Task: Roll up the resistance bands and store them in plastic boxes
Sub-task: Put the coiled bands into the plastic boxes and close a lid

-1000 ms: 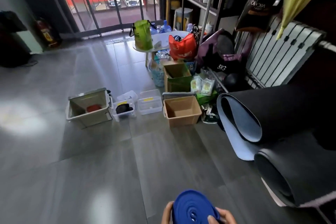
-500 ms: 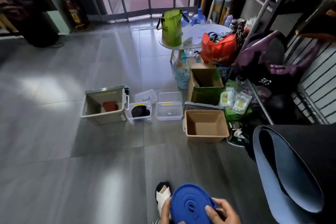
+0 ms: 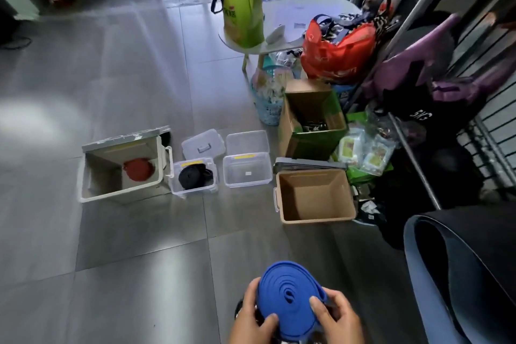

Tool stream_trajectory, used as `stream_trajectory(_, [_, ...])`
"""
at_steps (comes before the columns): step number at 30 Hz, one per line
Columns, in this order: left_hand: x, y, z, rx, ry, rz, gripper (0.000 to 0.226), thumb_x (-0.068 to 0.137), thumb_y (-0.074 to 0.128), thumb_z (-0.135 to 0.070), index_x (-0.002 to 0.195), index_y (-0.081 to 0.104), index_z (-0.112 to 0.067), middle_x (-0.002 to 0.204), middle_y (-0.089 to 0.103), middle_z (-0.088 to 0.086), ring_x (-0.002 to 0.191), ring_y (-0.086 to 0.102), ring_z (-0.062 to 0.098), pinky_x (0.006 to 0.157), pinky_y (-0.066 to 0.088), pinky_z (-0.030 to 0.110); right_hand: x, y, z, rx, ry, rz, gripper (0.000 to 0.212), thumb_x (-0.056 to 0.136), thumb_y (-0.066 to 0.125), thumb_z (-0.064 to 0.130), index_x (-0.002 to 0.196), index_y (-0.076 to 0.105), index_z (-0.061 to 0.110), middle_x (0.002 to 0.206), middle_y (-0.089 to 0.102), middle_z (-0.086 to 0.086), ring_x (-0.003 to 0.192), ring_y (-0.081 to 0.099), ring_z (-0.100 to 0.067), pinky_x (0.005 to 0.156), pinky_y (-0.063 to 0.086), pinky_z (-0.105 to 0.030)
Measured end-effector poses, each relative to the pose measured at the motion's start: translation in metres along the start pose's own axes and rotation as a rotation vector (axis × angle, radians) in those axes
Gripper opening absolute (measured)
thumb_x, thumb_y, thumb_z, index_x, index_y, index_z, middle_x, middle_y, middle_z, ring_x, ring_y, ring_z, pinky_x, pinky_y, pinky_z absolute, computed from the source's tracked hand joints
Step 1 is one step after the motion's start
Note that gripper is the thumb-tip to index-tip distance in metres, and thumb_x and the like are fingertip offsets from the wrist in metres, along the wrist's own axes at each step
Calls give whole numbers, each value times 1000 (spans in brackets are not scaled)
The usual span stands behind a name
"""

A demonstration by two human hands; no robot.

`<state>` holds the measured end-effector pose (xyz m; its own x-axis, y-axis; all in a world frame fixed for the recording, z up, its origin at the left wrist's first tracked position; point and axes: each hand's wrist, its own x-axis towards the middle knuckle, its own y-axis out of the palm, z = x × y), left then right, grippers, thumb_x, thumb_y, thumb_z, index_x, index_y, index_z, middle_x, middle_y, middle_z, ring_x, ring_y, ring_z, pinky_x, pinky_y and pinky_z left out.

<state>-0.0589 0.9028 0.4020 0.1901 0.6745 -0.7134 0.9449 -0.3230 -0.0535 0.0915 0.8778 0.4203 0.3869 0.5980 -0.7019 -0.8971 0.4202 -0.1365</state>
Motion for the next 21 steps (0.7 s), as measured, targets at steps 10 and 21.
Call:
stream_trajectory(10, [159, 11, 13, -76, -74, -37, 71, 54, 68, -26, 118, 39, -37, 96, 68, 4, 69, 61, 17, 67, 49, 25, 172, 28, -13, -40, 82, 30, 12, 82, 63, -3, 88, 61, 7, 86, 64, -11, 68, 56, -17, 39, 44, -14])
stream_trajectory(21, [414, 3, 99, 78, -41, -31, 55, 83, 58, 4, 122, 38, -29, 75, 61, 8, 44, 56, 9, 50, 49, 21, 406, 90, -110, -98, -36, -23, 12, 84, 63, 5, 85, 59, 16, 80, 64, 2, 68, 57, -5, 45, 42, -8])
